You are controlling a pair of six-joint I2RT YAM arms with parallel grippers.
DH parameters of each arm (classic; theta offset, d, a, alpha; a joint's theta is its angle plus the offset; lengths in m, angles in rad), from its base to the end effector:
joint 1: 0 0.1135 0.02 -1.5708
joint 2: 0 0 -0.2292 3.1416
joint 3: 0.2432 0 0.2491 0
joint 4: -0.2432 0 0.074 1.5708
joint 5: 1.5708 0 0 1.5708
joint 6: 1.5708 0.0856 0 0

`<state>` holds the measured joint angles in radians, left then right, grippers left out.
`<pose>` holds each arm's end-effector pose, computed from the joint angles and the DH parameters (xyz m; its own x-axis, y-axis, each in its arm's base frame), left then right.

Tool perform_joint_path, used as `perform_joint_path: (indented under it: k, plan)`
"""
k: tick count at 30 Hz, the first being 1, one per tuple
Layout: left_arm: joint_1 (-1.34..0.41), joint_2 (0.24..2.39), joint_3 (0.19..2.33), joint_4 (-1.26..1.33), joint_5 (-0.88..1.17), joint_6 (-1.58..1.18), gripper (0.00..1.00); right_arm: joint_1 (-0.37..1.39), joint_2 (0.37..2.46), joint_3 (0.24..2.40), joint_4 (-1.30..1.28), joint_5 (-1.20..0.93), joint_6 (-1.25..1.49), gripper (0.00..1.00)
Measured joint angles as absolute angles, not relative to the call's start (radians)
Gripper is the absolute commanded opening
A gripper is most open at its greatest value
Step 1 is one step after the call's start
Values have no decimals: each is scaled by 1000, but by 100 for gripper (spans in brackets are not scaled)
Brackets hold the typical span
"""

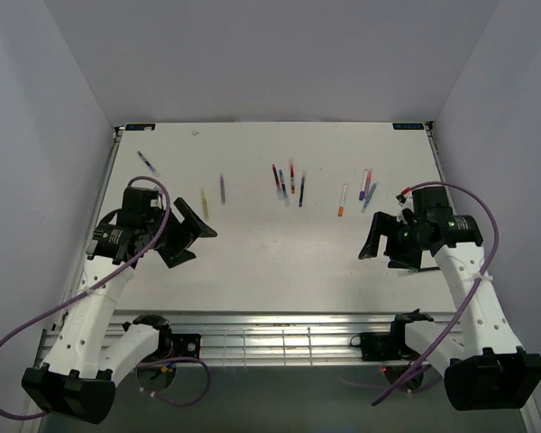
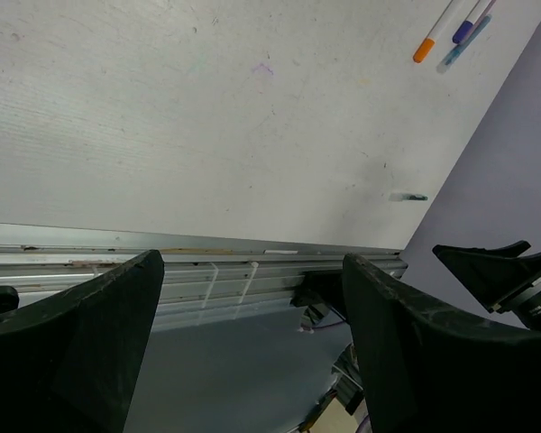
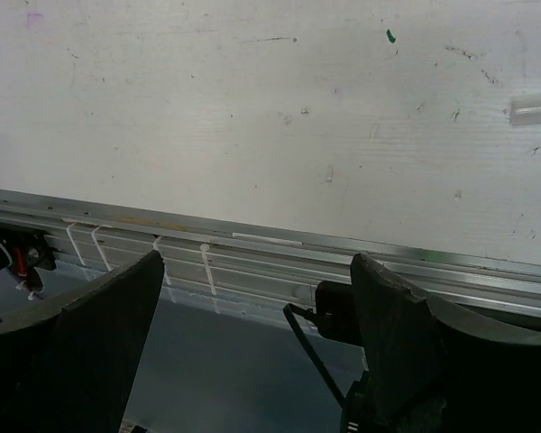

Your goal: Open the pen caps

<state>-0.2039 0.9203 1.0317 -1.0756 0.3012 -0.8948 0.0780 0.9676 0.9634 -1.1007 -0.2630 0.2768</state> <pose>0.1942 -0.0661 0.2544 -0.7835 -0.5987 -0.1665 -0.4030 0.6935 -0.5972 0.2000 0.0380 0.2213 -0.9092 0.1936 -0.3687 0.0590 0.9363 0.3462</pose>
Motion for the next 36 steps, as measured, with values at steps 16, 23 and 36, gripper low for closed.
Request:
perform_joint_path:
  k: [16, 23, 36]
  plan:
    - [-204, 1311, 1349, -1060, 342, -712, 82, 93, 1453, 1304, -951, -183, 284, 100]
    - [-204, 1386, 1399, -1066, 356, -665, 79, 102, 1771, 1491, -829, -194, 330, 79]
    - [-204, 1354, 1354, -1074, 361, -651, 77, 226, 2038, 1726, -796, -111, 376, 61]
